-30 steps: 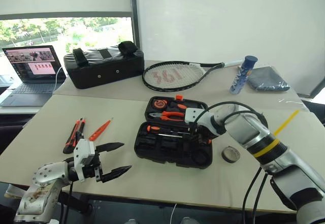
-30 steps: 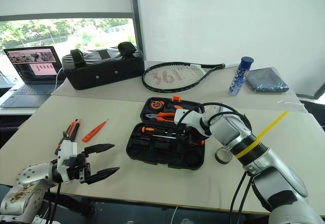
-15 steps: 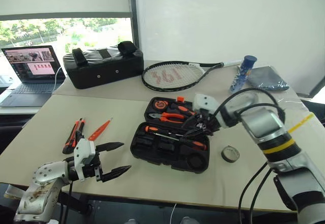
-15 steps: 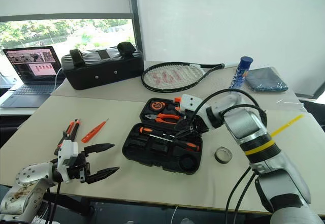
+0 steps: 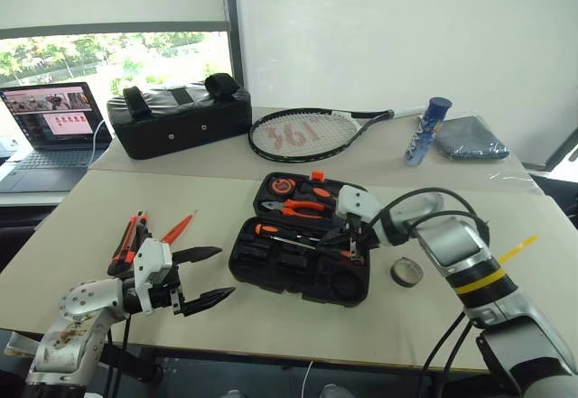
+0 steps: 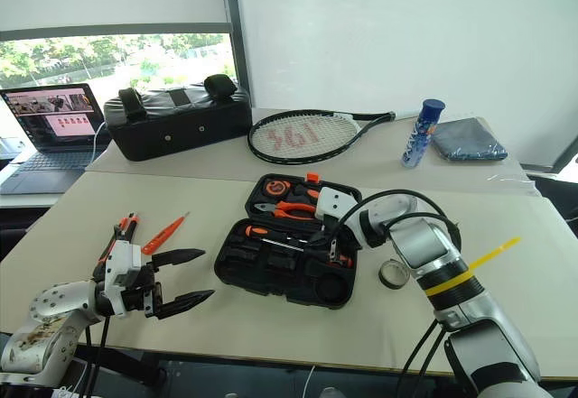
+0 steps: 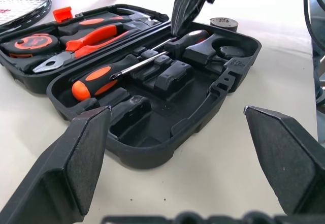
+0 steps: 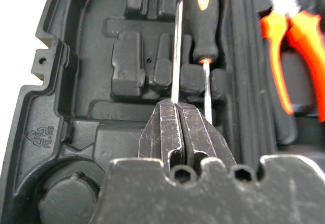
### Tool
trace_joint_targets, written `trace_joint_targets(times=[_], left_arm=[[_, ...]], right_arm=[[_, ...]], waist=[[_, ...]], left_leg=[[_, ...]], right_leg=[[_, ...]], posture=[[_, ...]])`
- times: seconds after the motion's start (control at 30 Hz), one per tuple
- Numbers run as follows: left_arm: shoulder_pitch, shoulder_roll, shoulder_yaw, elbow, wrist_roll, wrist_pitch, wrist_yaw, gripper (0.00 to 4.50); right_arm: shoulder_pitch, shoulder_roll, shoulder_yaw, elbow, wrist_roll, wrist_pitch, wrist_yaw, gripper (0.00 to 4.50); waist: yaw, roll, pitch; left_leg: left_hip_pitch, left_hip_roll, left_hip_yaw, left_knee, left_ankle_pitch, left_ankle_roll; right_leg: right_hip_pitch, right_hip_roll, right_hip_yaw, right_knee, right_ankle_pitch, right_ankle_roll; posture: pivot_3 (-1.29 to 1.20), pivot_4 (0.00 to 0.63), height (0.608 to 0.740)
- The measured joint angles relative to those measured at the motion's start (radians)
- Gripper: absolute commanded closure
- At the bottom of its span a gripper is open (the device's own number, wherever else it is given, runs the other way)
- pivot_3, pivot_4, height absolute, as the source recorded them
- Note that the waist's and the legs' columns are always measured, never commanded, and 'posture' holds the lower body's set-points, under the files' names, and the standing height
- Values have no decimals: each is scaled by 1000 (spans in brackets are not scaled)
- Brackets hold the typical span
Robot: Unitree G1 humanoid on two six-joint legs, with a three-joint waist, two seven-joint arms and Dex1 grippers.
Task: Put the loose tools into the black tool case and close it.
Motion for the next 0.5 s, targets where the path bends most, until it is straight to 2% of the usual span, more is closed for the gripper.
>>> trace_joint_targets(times=[0.33,0.5], left_arm=[[6,3,-3,-40,0,28,22,0],[17,3,-3,-40,1,28,28,0]], right_arm=[[-12,46,15,66,-24,-6,-34,4475],[-13,61,32,74,-52,-14,-39,4475]], waist=[[-15,0,0],[-19,0,0]], left_leg=[[5,0,0,0,0,0],[17,1,0,0,0,0]], right_leg=[[4,0,0,1,0,0],[16,1,0,-1,-1,0]], posture=[[0,150,740],[0,150,740]])
